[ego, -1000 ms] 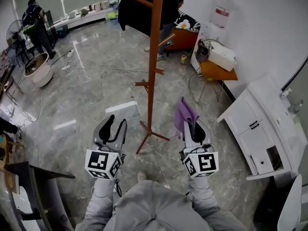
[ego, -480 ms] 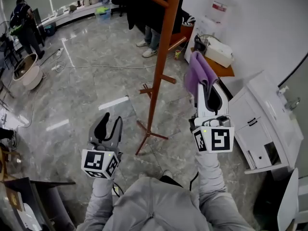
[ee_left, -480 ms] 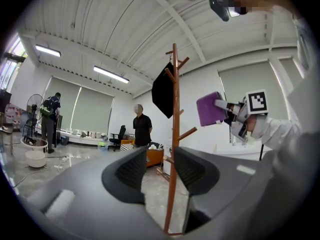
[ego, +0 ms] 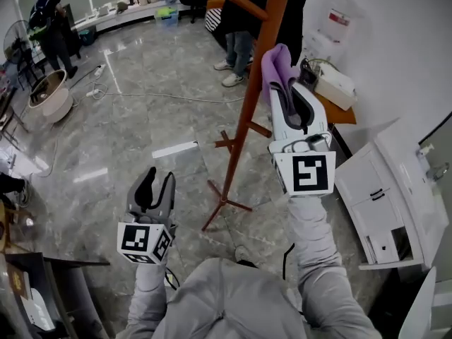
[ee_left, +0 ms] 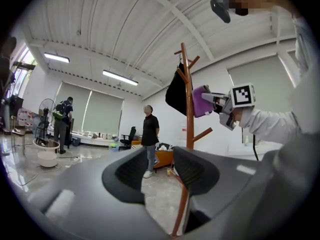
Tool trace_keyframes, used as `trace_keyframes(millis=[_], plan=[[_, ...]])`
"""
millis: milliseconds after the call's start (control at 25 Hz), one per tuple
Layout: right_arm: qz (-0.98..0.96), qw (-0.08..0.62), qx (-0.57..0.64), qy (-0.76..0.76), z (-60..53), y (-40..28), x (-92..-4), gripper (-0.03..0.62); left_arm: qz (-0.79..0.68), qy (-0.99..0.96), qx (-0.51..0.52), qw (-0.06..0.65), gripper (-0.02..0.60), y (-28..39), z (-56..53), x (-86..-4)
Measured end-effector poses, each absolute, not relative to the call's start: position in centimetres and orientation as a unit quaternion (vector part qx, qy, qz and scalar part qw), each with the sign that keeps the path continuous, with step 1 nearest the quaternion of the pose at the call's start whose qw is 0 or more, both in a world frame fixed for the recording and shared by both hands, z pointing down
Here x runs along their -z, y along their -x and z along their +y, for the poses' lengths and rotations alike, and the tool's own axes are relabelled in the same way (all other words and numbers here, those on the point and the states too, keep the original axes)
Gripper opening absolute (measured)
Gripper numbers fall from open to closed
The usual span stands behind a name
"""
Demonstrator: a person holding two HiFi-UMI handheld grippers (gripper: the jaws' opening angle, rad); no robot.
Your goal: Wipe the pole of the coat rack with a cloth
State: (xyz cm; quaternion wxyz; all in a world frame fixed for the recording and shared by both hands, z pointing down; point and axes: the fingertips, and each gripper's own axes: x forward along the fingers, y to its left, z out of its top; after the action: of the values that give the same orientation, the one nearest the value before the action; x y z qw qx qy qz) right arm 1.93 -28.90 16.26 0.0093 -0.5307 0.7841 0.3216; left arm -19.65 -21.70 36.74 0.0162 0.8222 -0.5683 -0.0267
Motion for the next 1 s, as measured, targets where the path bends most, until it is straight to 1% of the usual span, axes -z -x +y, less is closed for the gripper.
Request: trace_keyframes(millis=[240,600,800,1000], plan=[[0.814,-0.036,-0.316,0.486,-31.3,-0.3,-18.0,0.054,-0.592,-0.805,0.03,0.023,0.178,19.9,-22.1,-37.0],[0.843,-0.074,-0.301,0.439,-32.5,1.5,-20.3,0.054,-0.6,-0.799,0.03,0.027,0.178,18.9,-22.6,-37.3],[0.852,-0.135,-0.285,0.417,-32.6,2.9,-23.8,0.054,-0.603,-0.797,0.029,0.026,0.178,18.9,-22.7,-37.3],[0.833,-0.229,-0.309,0.397,-32.8,5.0,-27.6,0.054,-0.602,-0.797,0.03,0.03,0.178,19.2,-22.7,-37.6]])
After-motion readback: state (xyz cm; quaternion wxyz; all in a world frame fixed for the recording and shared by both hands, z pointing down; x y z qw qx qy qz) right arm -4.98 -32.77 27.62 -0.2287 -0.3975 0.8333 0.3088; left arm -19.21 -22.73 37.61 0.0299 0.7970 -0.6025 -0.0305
